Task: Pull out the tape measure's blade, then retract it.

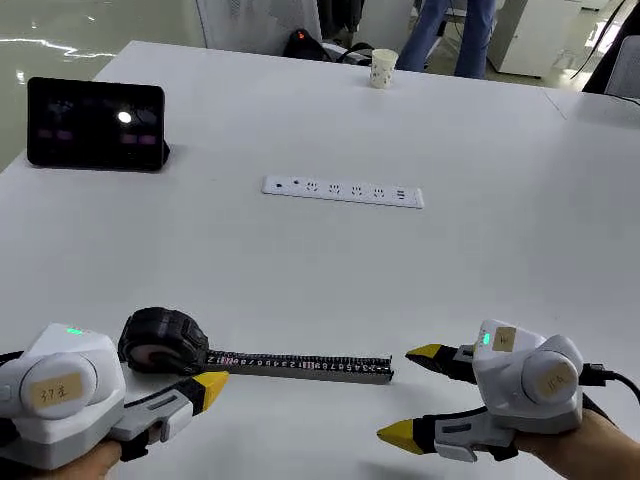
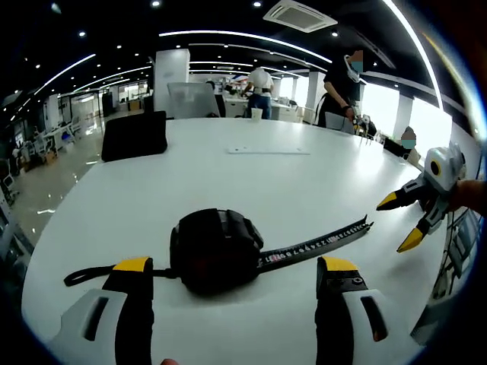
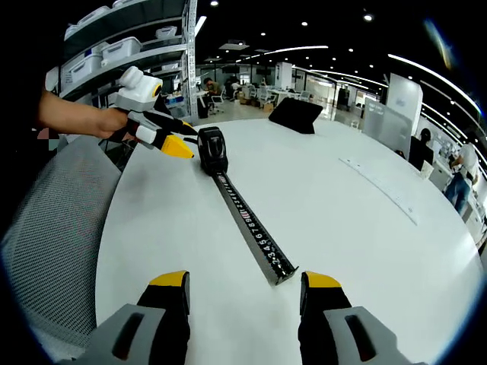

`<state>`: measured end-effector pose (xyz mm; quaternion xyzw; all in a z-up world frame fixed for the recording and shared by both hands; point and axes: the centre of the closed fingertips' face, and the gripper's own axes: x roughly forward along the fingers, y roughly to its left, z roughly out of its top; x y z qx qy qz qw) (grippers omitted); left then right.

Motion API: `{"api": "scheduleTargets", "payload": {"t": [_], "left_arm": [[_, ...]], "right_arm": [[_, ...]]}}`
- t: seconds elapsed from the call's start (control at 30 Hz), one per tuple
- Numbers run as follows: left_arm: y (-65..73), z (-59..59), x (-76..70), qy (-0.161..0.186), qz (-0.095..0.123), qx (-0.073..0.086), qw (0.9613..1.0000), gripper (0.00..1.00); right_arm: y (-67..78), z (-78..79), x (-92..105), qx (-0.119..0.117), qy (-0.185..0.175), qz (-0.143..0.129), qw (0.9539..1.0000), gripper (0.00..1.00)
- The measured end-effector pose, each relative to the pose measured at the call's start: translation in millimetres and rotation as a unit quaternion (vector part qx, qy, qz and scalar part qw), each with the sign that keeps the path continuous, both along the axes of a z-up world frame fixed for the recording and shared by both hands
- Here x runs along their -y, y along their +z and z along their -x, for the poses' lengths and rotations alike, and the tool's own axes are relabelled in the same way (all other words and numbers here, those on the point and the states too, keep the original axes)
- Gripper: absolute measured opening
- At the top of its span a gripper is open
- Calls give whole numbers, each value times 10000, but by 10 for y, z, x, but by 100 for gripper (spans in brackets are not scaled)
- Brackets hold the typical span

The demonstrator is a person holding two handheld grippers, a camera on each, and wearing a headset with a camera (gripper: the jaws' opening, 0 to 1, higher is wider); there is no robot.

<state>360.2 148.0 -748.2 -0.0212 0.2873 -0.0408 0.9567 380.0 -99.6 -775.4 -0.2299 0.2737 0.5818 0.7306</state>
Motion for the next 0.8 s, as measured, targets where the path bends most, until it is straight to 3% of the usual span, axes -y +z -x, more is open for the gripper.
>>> {"api": "scheduleTargets", "payload": {"t": [0.8], "left_arm": [[-128, -205, -173, 477, 88, -237, 9985, 66]], "right_arm": [[-110, -151, -79, -34, 679, 375, 9970, 40]]}}
